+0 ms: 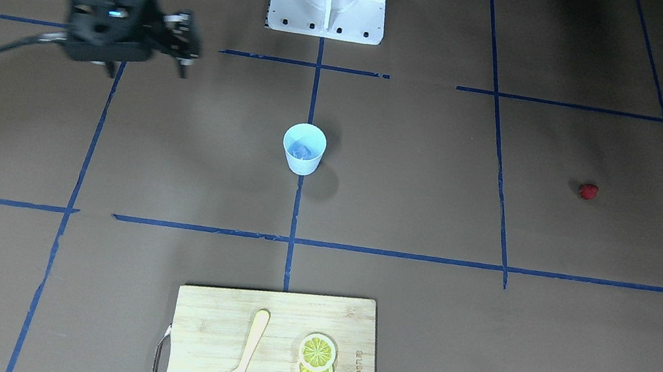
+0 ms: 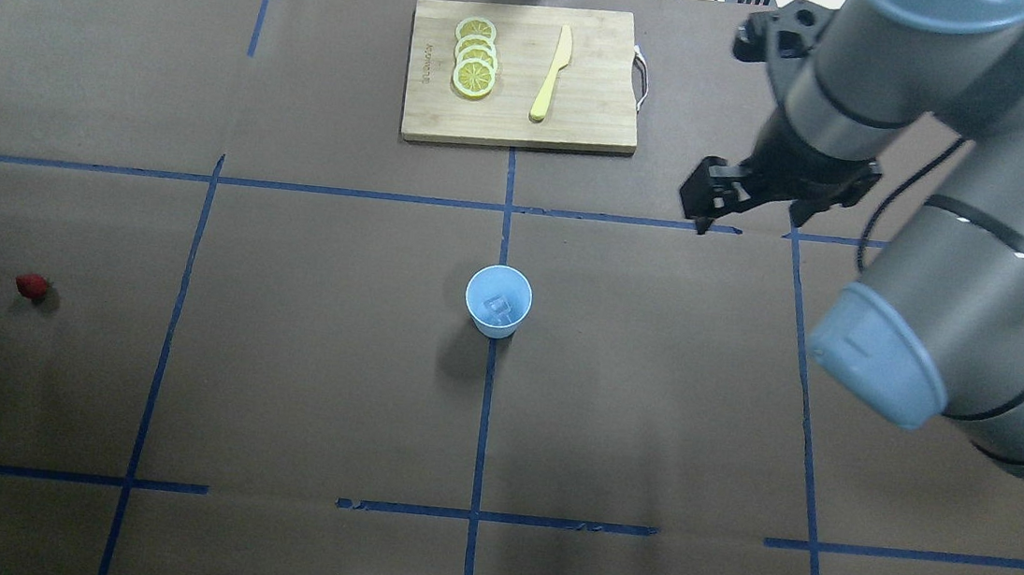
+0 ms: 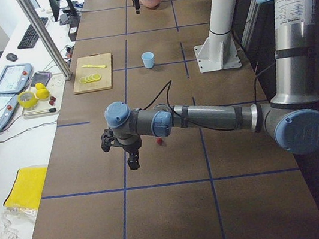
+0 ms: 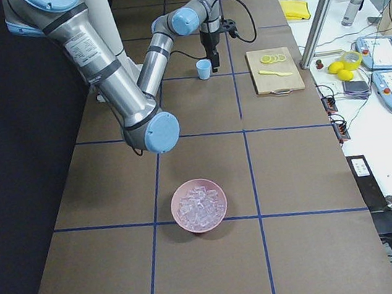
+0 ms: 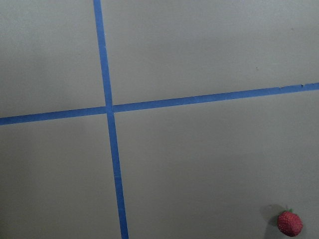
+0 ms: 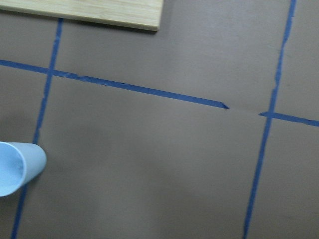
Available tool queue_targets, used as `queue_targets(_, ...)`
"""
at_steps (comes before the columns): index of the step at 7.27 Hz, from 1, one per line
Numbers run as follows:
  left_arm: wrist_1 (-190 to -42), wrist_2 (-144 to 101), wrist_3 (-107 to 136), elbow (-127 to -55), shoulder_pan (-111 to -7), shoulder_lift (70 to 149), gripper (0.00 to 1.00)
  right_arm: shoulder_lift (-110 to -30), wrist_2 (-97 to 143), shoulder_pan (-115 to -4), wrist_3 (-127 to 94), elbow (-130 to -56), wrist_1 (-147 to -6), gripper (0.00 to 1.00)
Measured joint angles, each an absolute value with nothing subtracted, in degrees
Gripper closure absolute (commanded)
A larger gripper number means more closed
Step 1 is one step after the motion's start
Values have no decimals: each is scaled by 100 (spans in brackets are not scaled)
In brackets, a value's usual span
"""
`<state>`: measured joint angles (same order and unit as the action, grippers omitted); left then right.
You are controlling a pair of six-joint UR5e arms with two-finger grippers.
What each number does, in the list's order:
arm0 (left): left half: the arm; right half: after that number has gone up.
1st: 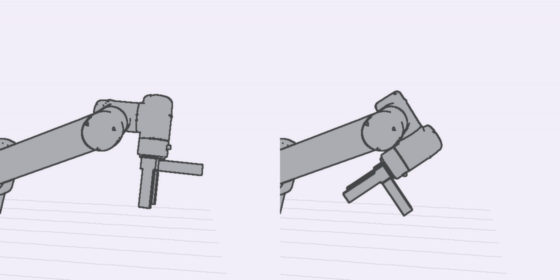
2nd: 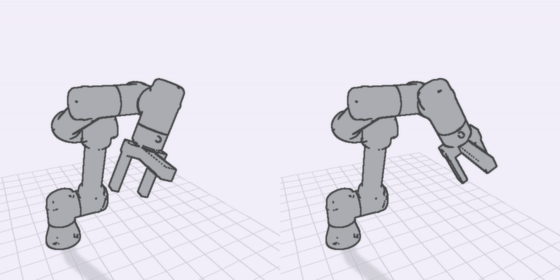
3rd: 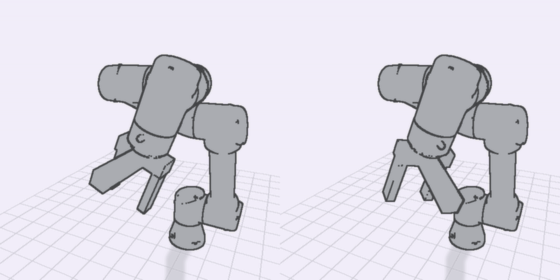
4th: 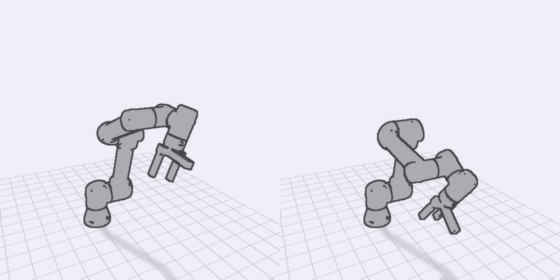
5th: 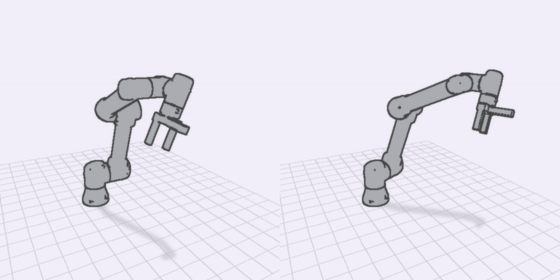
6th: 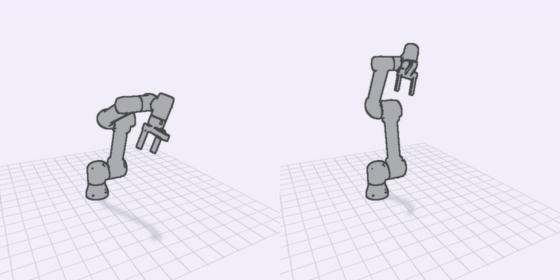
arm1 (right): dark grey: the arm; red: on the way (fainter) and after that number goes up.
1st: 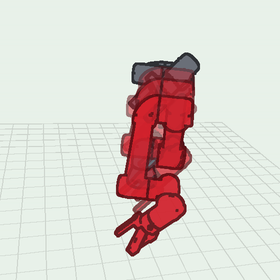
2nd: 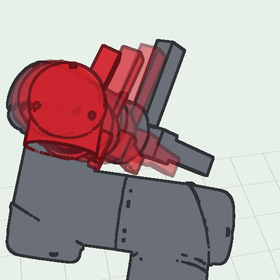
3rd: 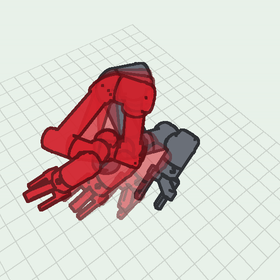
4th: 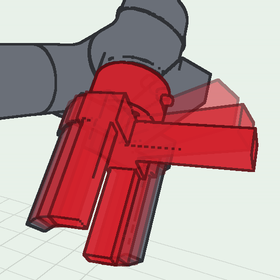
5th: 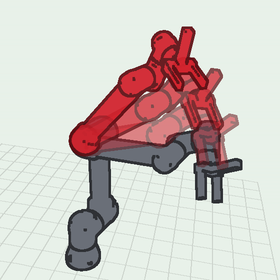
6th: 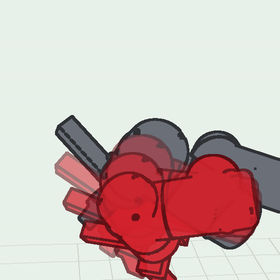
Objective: Put ice and strawberries in cup
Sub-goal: 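Withdraw the right gripper from the cup toward the ice bowl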
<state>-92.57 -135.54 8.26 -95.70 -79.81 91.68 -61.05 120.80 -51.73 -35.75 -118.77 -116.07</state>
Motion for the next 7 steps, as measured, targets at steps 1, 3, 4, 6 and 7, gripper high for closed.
queue_targets(1,-9260,-13558,940,-9607,-7980,9160,0,-6645,12176,-5647,-2740,-11970,-11594,0)
queue_targets(3,-9263,-13561,1020,-9664,-7977,9152,0,-7800,12513,-6602,-1104,-12015,-11352,0)
queue_targets(4,-9264,-13561,1031,-9677,-7978,9150,0,-8536,12707,-6989,-571,-11983,-10742,0)
queue_targets(6,-9264,-13561,1039,-9691,-7980,9149,0,-9771,12842,-7455,251,-11637,-9264,1)
queue_targets(7,-9264,-13562,1045,-9693,-7979,9150,0,-10116,12854,-7609,602,-11401,-8805,1)
